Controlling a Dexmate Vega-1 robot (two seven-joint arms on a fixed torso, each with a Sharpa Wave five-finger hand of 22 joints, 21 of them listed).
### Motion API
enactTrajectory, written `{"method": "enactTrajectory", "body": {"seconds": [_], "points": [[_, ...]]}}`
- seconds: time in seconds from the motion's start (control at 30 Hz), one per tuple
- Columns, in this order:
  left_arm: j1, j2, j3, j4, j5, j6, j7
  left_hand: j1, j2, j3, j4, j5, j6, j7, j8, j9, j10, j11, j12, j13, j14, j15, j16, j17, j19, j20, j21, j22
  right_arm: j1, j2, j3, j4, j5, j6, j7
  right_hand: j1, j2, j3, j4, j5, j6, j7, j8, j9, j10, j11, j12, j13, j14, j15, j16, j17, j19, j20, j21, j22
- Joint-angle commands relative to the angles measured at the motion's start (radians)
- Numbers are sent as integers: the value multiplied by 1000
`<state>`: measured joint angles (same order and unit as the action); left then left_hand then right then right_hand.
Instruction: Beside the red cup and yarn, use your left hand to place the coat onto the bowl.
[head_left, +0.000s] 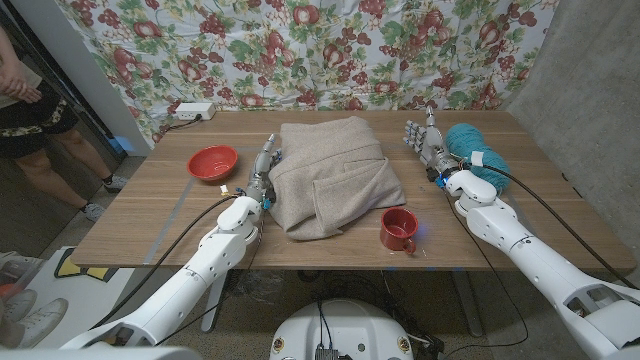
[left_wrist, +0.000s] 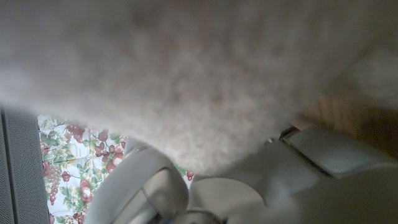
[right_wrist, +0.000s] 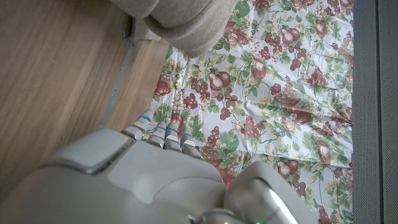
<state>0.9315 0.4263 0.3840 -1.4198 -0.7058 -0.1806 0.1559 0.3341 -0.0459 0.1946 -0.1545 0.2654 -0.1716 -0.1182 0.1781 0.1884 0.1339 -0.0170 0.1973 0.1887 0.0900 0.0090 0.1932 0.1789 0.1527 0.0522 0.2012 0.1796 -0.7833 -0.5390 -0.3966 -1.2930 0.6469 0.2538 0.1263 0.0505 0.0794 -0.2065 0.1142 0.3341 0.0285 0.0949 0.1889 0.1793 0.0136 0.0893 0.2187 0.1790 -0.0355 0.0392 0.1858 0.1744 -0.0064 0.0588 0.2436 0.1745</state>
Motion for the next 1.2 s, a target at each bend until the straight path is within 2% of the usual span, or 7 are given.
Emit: {"method": "enactTrajectory", "body": {"seconds": [0.03, 0.67, 0.77, 1.07, 1.13, 1.2], "points": [[-22, -7, 7, 33, -18, -2, -51, 14, 0, 2, 5, -3, -39, 14, 10, 4, -10, 4, -1, 2, -5, 15, -5, 4, -5, -3, 1, 1, 0, -4, 1, -6, 0, -4, -1, 7, 3, -4, -5, 1, 9, 1, 3, 5, 10, 1, -3, 6, -4, -2, -1, 4, 4, 3, -3, 2], [-29, -30, 9, 54, -18, -13, -42, 12, -2, 1, 8, 0, -27, 23, 18, 4, -5, 3, 2, 2, -1, 13, -2, 5, -1, -10, 1, 1, 0, -4, 6, 1, 9, -3, 7, 7, 4, -3, -6, 0, 11, 0, 3, 5, 11, -1, -3, 6, -4, -2, -1, 4, 7, 3, -8, 3], [-30, -28, 11, 51, -14, -6, -31, 12, -3, 1, 9, 2, -24, 6, 19, 4, -2, 2, 4, 2, 0, 14, -2, 5, -1, -8, 1, 1, 1, -3, 6, 2, 9, -2, 7, 7, 4, -3, -6, 0, 11, -1, 3, 5, 11, 0, -3, 6, -4, -2, -1, 4, 8, 3, -9, 3], [-41, -27, 19, 49, -4, 16, -19, 20, 1, 5, 7, 6, -16, -2, 22, 4, -1, -5, 5, 2, 3, 13, -1, 4, 3, -11, 2, 0, 0, -5, 10, 1, 11, 8, 12, 7, 4, -2, -6, 0, 14, -1, 4, 5, 14, 0, -3, 6, -3, -1, -1, 4, 9, 4, -12, 3], [-44, -28, 21, 50, -1, 17, -18, 34, 5, 12, 3, 11, -9, 33, 25, 4, 1, -6, 6, 2, 7, 13, 0, 4, 6, -12, 2, 0, -1, -5, 12, 2, 13, 10, 14, 7, 4, -2, -6, 0, 14, 0, 4, 5, 14, 2, -3, 6, -3, -1, -1, 4, 10, 4, -13, 3], [-46, -29, 22, 49, 0, 19, -15, 43, 7, 16, 0, 14, -5, 54, 26, 4, 4, -7, 8, 2, 9, 12, 0, 4, 8, -15, 2, 0, -2, -6, 12, 1, 13, 13, 15, 7, 4, -2, -6, 0, 18, 1, 5, 5, 15, 2, -3, 6, -3, -2, -1, 4, 10, 4, -13, 3]]}}
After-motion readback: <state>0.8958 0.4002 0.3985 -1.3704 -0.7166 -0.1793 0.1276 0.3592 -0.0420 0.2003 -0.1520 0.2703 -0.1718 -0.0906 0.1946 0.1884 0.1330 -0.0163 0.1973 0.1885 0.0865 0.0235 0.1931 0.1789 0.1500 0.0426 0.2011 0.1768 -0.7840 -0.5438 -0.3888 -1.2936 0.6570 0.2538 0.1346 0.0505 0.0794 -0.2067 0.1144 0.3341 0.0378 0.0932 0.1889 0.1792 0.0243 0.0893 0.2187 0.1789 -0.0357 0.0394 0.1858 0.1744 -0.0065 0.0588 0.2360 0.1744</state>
